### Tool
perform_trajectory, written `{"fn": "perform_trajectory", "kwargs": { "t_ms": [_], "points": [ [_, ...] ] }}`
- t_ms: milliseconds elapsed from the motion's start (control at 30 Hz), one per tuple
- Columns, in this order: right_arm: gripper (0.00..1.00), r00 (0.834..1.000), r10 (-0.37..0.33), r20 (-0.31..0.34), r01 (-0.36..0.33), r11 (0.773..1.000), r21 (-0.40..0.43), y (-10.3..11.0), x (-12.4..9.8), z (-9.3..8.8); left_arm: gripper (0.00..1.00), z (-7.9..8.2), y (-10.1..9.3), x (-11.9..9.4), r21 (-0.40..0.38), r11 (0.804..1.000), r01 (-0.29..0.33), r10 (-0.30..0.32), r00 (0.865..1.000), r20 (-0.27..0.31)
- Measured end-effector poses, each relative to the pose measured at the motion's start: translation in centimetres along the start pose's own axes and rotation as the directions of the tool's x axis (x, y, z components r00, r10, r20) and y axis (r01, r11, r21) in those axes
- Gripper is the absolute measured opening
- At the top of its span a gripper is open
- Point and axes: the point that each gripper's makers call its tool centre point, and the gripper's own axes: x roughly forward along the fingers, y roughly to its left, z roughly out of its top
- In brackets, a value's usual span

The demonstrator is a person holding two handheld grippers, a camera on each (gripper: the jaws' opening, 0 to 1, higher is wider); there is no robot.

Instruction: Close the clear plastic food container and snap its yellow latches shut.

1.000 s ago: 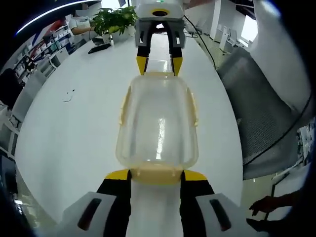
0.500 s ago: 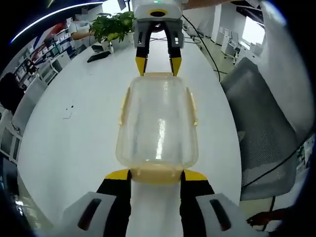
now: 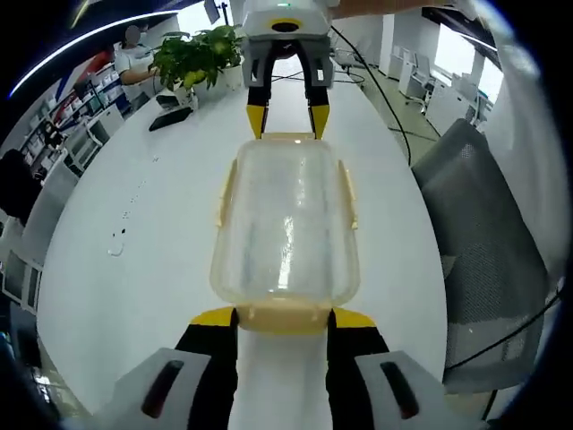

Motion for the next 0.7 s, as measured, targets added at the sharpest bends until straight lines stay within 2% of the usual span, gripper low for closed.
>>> {"fn": "perform_trajectory", "kwargs": {
  "t_ms": [700],
  "points": [
    [0.35, 0.999, -0.001, -0.036, 0.002, 1.0, 0.015, 0.7, -1.7, -6.0, 0.32, 4.6, -0.9, 4.4, 0.022, 1.0, -0.015, 0.014, 0.999, 0.043]
  ]
}}
